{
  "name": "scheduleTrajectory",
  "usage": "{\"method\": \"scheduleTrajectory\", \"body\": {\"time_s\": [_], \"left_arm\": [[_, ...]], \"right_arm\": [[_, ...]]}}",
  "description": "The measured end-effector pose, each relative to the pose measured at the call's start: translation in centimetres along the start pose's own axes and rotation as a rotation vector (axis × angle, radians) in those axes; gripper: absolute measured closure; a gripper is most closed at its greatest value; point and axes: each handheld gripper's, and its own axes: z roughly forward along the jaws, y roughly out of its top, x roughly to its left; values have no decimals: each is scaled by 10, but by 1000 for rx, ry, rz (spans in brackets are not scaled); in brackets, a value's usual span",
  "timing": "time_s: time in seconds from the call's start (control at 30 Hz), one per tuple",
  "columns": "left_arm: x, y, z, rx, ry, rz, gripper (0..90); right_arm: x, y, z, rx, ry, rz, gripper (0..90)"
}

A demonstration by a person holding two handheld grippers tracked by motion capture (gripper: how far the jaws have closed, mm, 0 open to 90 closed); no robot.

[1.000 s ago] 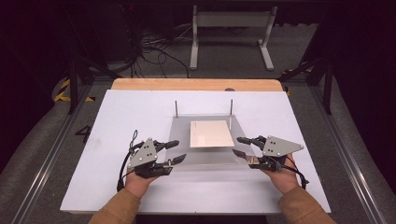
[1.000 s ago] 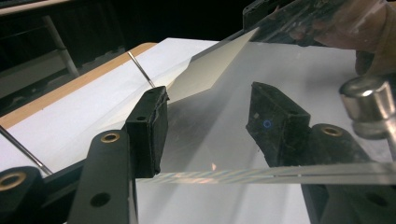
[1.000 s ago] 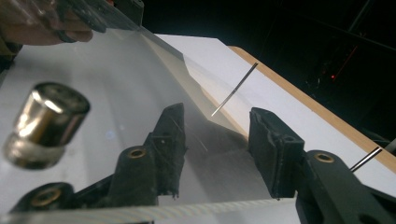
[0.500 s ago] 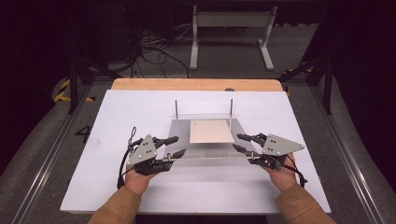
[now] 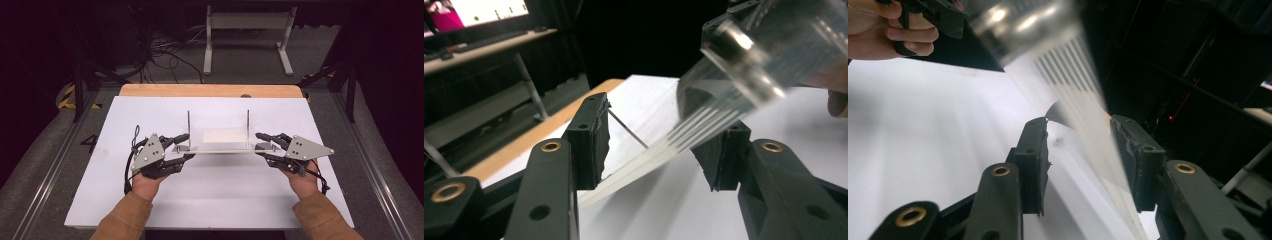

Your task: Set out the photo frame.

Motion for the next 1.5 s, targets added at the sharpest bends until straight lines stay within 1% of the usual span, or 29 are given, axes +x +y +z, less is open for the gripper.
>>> {"method": "scheduleTrajectory", "body": {"time_s": [0.07, 0.13, 0.2, 0.3, 0.4, 0.47, 0.5, 0.53, 0.63, 0.7, 0.77, 0.83, 0.87, 0.9, 1.0, 1.03, 1.07, 1.17, 1.23, 1.33, 1.37, 1.4, 1.5], "left_arm": [[2, 6, -1, -12, 8, 3, 523], [2, 13, -2, -22, 25, 23, 531], [3, 18, -2, -18, 34, 32, 541], [4, 26, -4, -24, 45, 44, 545], [4, 32, -6, -43, 57, 42, 547], [4, 38, -8, -53, 57, 47, 554], [3, 41, -9, -59, 58, 40, 557], [3, 43, -10, -58, 62, 48, 560], [0, 49, -12, -54, 70, 59, 567], [-2, 53, -15, -51, 68, 58, 568], [-4, 56, -17, -63, 63, 48, 571], [-5, 59, -20, -77, 46, 29, 579], [-6, 61, -22, -89, 38, 34, 582], [-7, 63, -23, -93, 28, 30, 596], [-9, 68, -26, -110, 7, -5, 597], [-9, 69, -27, -109, 3, -7, 597], [-10, 69, -28, -110, 1, -8, 597], [-12, 71, -31, -109, -6, -6, 598], [-12, 72, -33, -109, -12, -13, 598], [-10, 72, -34, -95, -32, -45, 596], [-10, 71, -34, -95, -36, -50, 595], [-10, 71, -34, -95, -36, -50, 595], [-8, 71, -33, -78, -49, -89, 598]], "right_arm": [[-1, 5, -1, -15, -10, -10, 601], [-3, 10, -1, -27, -20, -19, 602], [-6, 15, -2, -40, -17, -8, 602], [-7, 21, -3, -56, -27, -9, 604], [-7, 28, -5, -77, -34, -19, 612], [-7, 33, -7, -93, -38, -23, 617], [-7, 35, -8, -102, -39, -26, 618], [-8, 38, -9, -104, -35, -21, 618], [-10, 43, -13, -113, -20, 15, 620], [-8, 47, -16, -116, -15, 31, 623], [-7, 52, -20, -122, -15, 57, 626], [-5, 57, -25, -133, -4, 87, 633], [-4, 59, -27, -134, -5, 93, 633], [-3, 61, -29, -136, -1, 105, 639], [0, 66, -33, -130, 16, 140, 643], [1, 68, -34, -130, 23, 148, 647], [4, 70, -35, -125, 18, 150, 647], [8, 74, -39, -119, 12, 141, 647], [10, 76, -40, -116, 17, 153, 651], [12, 78, -42, -106, 24, 180, 659], [13, 79, -42, -104, 29, 190, 662], [13, 79, -42, -104, 29, 190, 662], [12, 79, -41, -91, 39, 226, 660]]}}
